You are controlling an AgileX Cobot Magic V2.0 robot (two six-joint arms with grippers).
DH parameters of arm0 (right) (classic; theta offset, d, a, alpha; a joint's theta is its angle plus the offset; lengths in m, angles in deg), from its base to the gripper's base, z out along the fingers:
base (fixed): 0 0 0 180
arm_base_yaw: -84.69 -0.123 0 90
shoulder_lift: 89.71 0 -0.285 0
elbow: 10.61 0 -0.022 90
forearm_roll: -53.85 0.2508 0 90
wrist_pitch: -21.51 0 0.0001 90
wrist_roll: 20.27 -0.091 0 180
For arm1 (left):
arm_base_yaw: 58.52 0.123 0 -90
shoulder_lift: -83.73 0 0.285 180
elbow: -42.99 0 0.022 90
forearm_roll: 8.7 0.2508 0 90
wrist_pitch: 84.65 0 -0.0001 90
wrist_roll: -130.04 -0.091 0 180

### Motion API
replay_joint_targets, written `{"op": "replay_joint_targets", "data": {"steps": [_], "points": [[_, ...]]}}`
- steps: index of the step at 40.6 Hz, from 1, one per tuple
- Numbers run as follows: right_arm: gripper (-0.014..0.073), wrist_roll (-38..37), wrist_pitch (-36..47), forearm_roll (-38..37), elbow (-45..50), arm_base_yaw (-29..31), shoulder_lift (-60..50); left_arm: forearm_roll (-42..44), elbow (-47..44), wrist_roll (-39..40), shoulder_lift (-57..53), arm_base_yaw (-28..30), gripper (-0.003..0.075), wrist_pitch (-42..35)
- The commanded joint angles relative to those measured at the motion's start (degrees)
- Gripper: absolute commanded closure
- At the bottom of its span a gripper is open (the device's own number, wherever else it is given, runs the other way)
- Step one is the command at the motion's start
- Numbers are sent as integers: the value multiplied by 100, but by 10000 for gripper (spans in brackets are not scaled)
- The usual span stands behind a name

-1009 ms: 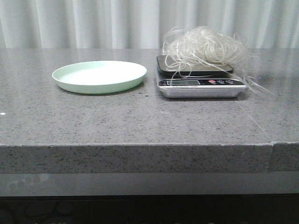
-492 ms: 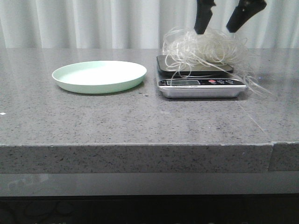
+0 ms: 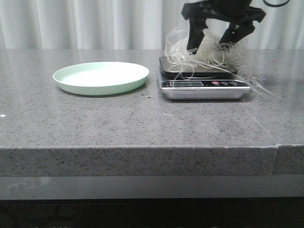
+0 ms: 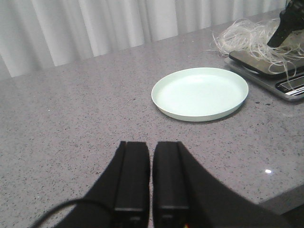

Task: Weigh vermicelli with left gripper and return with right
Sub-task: 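Lower the right gripper into the vermicelli on the scale and close, then lift the vermicelli with the right gripper and carry it over the plate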

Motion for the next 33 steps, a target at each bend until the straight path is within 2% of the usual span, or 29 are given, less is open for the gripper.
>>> {"op": "replay_joint_targets", "data": {"steps": [1, 5, 8, 9, 11, 25, 33], "points": [[76, 69, 130, 101, -165, 7, -255, 53, 152, 55, 72, 11, 573, -390], [239, 69, 49, 101, -191, 7, -255, 42, 152, 55, 72, 11, 574, -390], [422, 69, -102, 101, -268, 7, -262, 42, 152, 55, 72, 11, 573, -390], [456, 69, -183, 101, -306, 7, -262, 42, 152, 55, 72, 11, 573, -390], [425, 69, -281, 101, -403, 7, -262, 42, 152, 55, 72, 11, 573, -390], [444, 69, -1022, 96, -1497, 7, -266, 42, 152, 55, 72, 11, 573, -390], [444, 69, -1063, 96, -2083, 7, -356, 32, 152, 55, 72, 11, 573, -390]]}}
